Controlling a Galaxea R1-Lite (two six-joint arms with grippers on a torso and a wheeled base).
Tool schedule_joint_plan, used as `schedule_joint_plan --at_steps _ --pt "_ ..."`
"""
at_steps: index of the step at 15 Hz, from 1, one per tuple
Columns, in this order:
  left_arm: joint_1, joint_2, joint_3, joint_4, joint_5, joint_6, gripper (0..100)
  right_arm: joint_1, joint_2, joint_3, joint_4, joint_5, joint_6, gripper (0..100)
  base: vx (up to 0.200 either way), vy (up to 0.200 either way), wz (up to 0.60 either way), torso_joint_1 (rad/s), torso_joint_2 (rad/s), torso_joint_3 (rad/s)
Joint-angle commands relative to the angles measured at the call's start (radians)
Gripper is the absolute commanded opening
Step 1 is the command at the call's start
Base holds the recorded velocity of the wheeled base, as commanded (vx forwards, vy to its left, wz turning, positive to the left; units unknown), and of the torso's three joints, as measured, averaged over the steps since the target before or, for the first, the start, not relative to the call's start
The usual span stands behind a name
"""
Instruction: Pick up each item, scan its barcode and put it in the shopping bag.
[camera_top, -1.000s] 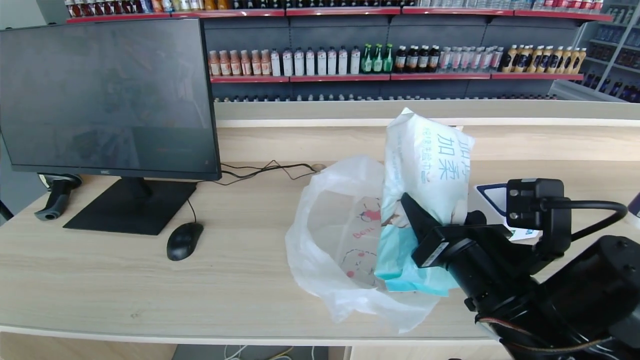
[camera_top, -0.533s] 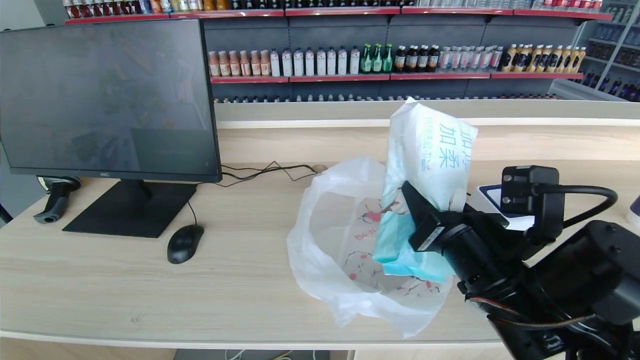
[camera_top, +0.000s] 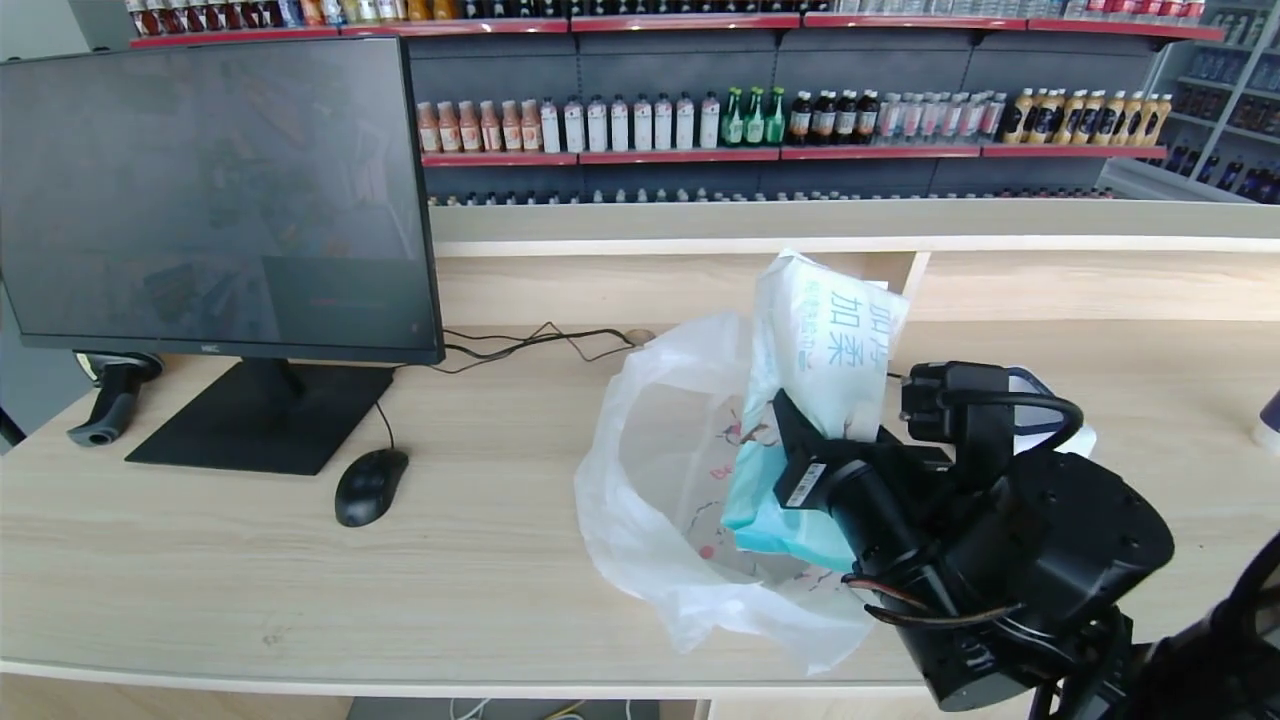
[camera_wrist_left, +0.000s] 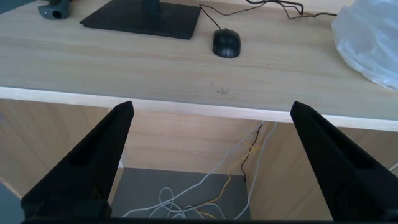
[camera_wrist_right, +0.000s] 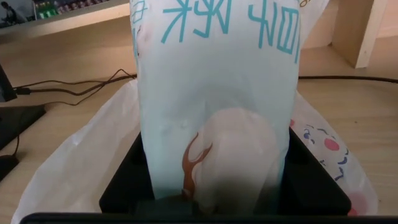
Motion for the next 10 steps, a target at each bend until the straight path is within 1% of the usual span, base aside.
schedule_joint_plan --at_steps 1,5,10 --pt "0.000 0.000 0.000 0.000 0.000 -0.001 100 0.007 0.052 -0.012 -0.001 0.003 0.005 0 0.000 0.000 0.00 0.000 0.00 0.000" --pt "0.000 0.000 0.000 -0.002 0.000 -0.001 100 0.054 0.072 0.017 -0.001 0.005 0.013 0 0.000 0.000 0.00 0.000 0.00 0.000" --pt "0.002 0.000 0.000 -0.003 0.000 -0.001 100 0.054 0.083 0.040 -0.001 0.019 0.036 0 0.000 0.000 0.00 0.000 0.00 0.000"
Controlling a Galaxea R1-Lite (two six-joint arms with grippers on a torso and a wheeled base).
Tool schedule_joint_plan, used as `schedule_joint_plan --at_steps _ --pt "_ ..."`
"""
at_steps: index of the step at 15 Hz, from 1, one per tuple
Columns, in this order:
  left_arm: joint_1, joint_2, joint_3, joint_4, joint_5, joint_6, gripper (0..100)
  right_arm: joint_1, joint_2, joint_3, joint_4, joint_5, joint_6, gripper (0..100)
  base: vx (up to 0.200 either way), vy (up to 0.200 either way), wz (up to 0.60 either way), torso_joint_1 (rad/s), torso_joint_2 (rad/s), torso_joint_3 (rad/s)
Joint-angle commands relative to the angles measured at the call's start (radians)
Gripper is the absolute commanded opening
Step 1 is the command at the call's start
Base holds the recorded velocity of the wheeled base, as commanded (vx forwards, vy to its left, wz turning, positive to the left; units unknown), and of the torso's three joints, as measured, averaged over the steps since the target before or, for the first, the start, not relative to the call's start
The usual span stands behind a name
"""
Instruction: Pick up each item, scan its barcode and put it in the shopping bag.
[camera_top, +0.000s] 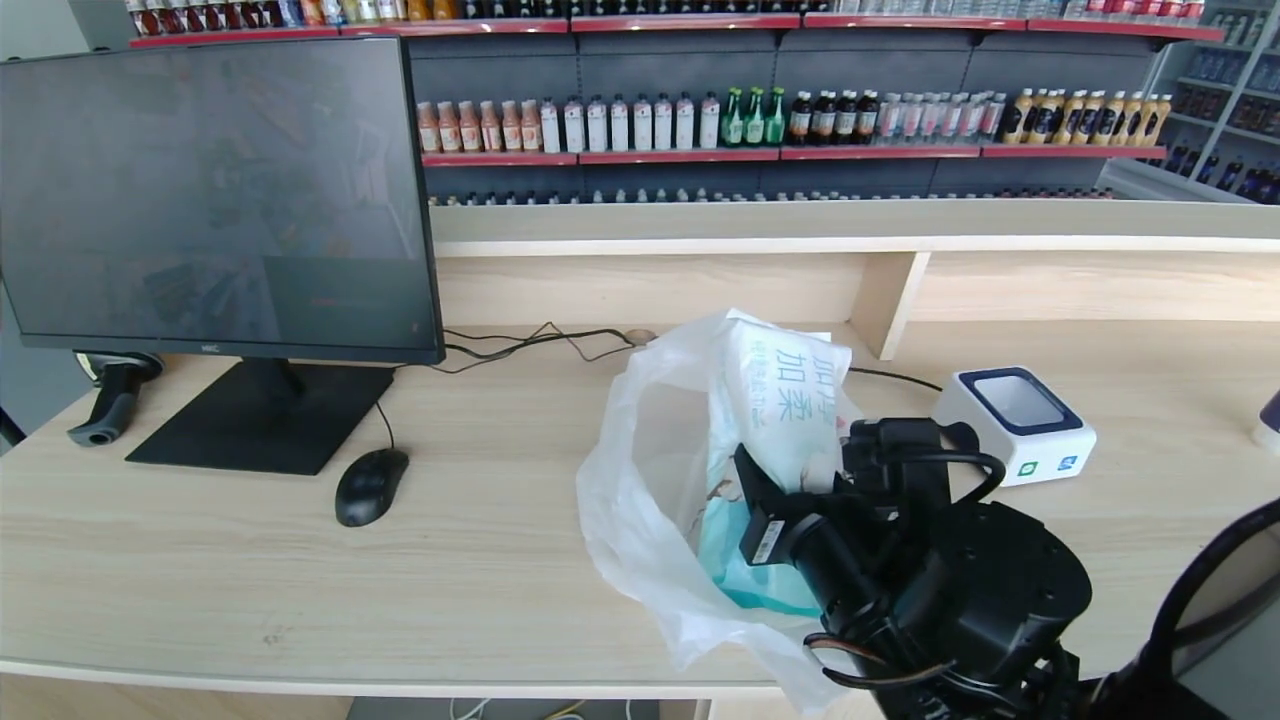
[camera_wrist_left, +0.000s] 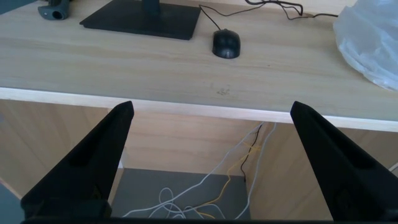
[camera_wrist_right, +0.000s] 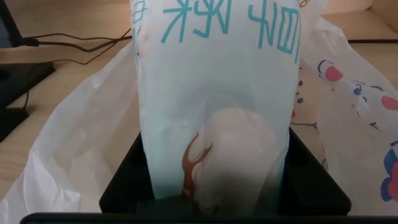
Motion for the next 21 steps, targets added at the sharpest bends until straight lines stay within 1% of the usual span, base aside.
schedule_joint_plan --at_steps 1,5,8,9,19,21 --pt "0.001 0.000 0.000 -0.001 0.000 -0.001 100 0.001 0.015 0.007 -0.001 0.003 0.001 0 0.000 0.000 0.00 0.000 0.00 0.000" --pt "0.000 0.000 0.000 -0.001 0.000 -0.001 100 0.001 0.032 0.027 -0.001 0.003 0.007 0 0.000 0.000 0.00 0.000 0.00 0.000" --pt "0.000 0.000 0.000 -0.001 0.000 -0.001 100 0.003 0.041 0.004 -0.001 0.004 0.010 0 0.000 0.000 0.00 0.000 0.00 0.000" --pt "0.001 0.000 0.000 -0.001 0.000 -0.001 100 0.004 0.043 0.005 -0.001 0.004 0.010 100 0.000 0.000 0.00 0.000 0.00 0.000" --pt "0.001 0.000 0.000 -0.001 0.000 -0.001 100 0.020 0.052 0.007 -0.001 0.001 0.021 100 0.000 0.000 0.00 0.000 0.00 0.000" --pt "0.001 0.000 0.000 -0.001 0.000 -0.001 100 0.021 0.049 0.002 -0.001 0.001 0.050 100 0.000 0.000 0.00 0.000 0.00 0.000"
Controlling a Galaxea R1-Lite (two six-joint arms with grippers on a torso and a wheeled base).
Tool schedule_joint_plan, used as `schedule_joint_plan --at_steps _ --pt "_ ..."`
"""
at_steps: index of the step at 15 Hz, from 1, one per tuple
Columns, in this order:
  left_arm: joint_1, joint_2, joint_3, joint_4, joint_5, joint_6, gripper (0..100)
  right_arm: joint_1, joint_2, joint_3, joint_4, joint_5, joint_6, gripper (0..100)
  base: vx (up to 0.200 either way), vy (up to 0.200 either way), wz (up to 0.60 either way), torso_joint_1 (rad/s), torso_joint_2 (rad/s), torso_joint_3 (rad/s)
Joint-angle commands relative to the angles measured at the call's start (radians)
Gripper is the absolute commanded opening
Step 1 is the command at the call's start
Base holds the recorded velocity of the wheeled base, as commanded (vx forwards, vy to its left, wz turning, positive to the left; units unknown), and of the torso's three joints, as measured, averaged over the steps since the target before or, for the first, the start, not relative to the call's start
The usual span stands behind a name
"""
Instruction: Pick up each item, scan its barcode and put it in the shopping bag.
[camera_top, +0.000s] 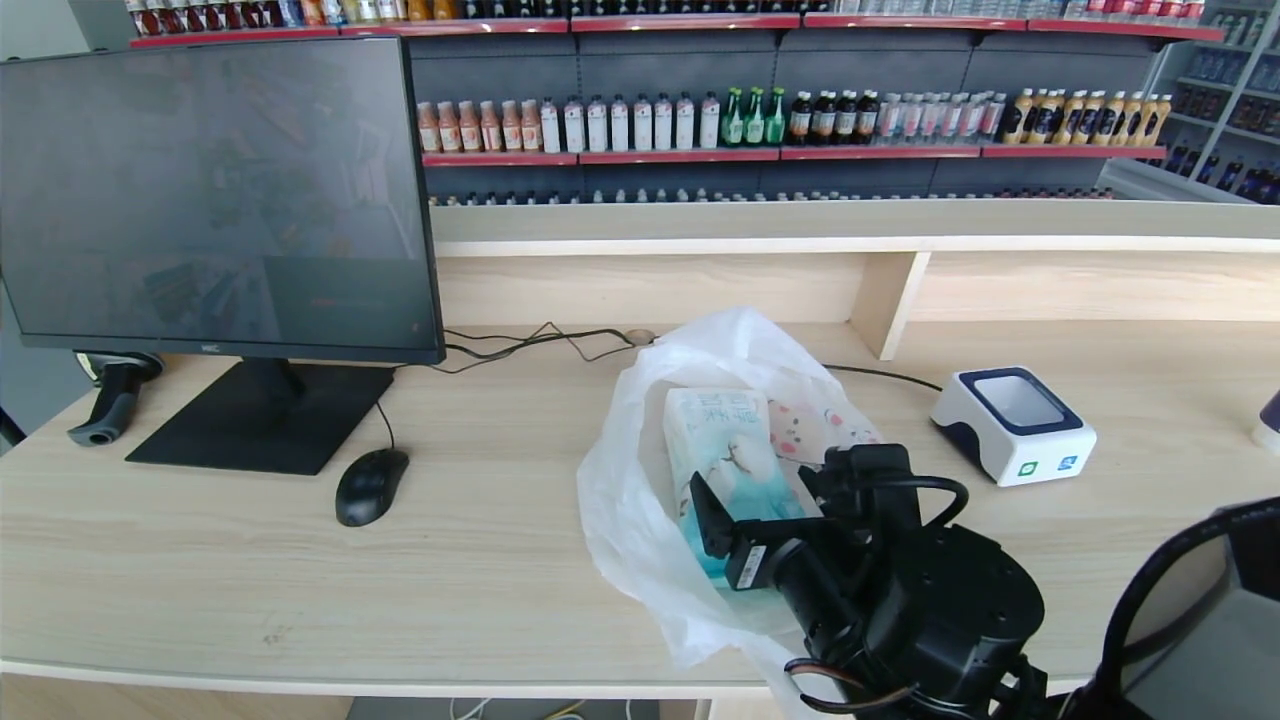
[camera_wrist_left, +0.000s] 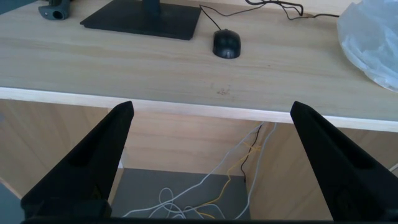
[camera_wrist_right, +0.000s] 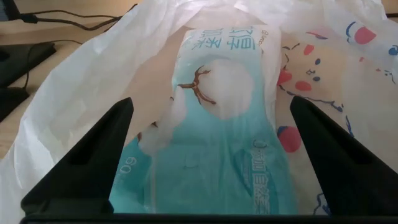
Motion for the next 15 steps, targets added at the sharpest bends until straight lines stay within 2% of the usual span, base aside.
schedule_joint_plan --at_steps 1,8,11,14,15 --pt "-0.001 0.000 0.000 0.000 0.000 0.000 100 0.000 -0.009 -0.013 -0.001 -0.001 0.007 100 0.000 0.000 0.00 0.000 0.00 0.000" --pt "0.001 0.000 0.000 0.000 0.000 0.000 100 0.031 -0.149 -0.008 -0.001 0.056 0.065 100 0.000 0.000 0.00 0.000 0.00 0.000" --pt "0.001 0.000 0.000 0.000 0.000 0.001 100 0.031 -0.199 0.062 -0.001 0.058 0.087 100 0.000 0.000 0.00 0.000 0.00 0.000" --pt "-0.001 0.000 0.000 0.000 0.000 0.001 100 0.024 -0.235 0.071 -0.001 0.067 0.085 100 0.000 0.000 0.00 0.000 0.00 0.000" --pt "-0.001 0.000 0.000 0.000 0.000 0.001 100 0.024 -0.242 0.073 -0.001 0.067 0.087 100 0.000 0.000 -0.60 -0.002 0.00 0.012"
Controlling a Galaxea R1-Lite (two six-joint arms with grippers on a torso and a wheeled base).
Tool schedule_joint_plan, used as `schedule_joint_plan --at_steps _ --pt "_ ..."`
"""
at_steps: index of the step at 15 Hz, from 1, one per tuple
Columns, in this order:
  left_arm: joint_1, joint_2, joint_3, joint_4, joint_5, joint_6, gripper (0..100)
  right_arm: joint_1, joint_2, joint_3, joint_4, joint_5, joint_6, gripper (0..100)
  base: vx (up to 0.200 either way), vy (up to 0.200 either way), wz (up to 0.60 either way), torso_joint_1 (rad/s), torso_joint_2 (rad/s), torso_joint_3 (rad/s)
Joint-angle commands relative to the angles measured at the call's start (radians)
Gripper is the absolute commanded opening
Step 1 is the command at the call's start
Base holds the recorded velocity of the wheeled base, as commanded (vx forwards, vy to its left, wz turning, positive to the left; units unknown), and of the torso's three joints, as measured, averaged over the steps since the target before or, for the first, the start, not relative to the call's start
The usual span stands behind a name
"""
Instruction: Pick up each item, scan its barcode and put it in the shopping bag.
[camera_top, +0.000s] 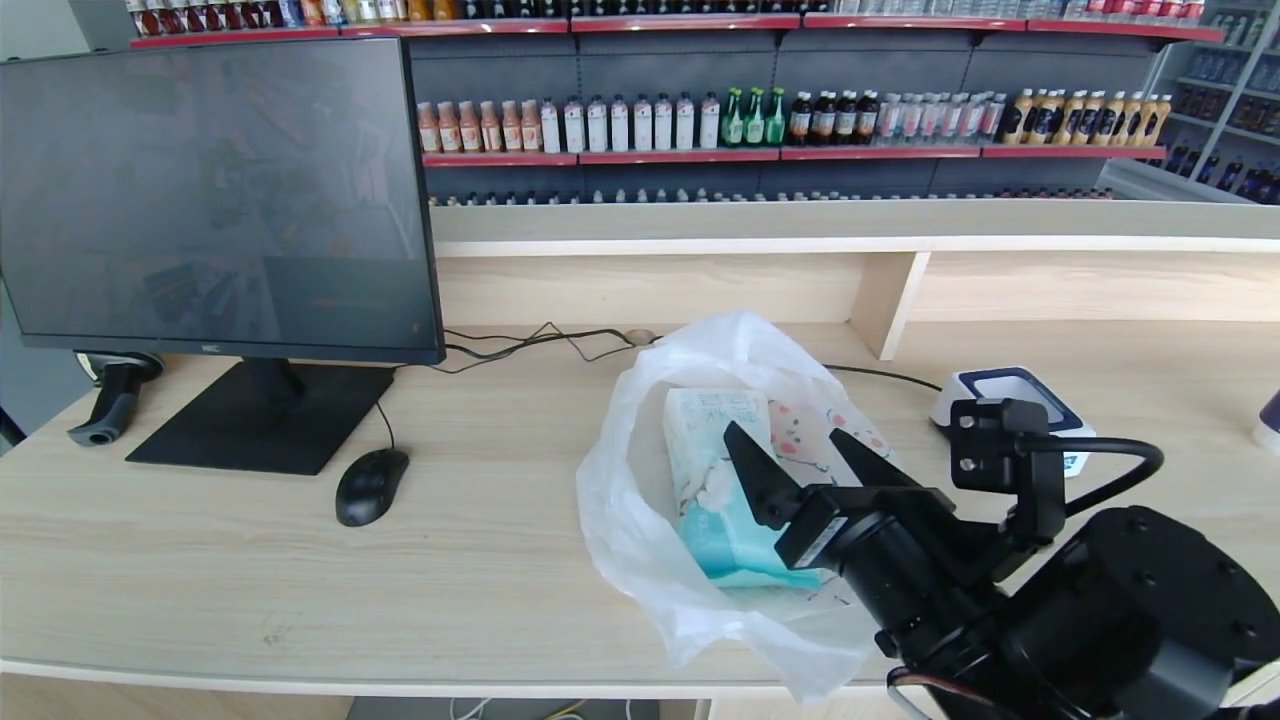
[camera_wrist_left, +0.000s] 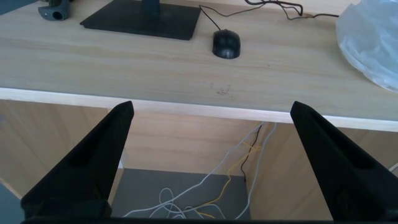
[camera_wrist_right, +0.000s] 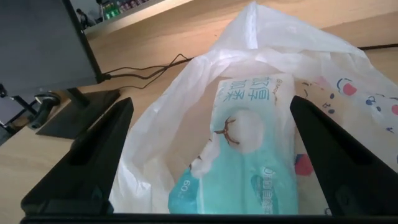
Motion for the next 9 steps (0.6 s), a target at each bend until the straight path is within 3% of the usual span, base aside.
schedule_joint_plan --at_steps 1,8,9 --pt "0.000 0.000 0.000 0.000 0.000 0.000 100 -0.004 -0.035 0.004 -0.001 0.000 -0.002 100 0.000 0.000 -0.60 0.007 0.00 0.002" --pt "0.001 0.000 0.000 0.001 0.000 0.001 100 -0.030 -0.105 0.067 -0.001 0.000 -0.020 100 0.000 0.000 -0.60 0.003 0.00 0.002" --pt "0.001 0.000 0.000 0.001 0.000 0.000 100 -0.032 -0.114 0.075 -0.001 0.000 -0.025 100 0.000 0.000 0.00 0.000 0.00 0.000"
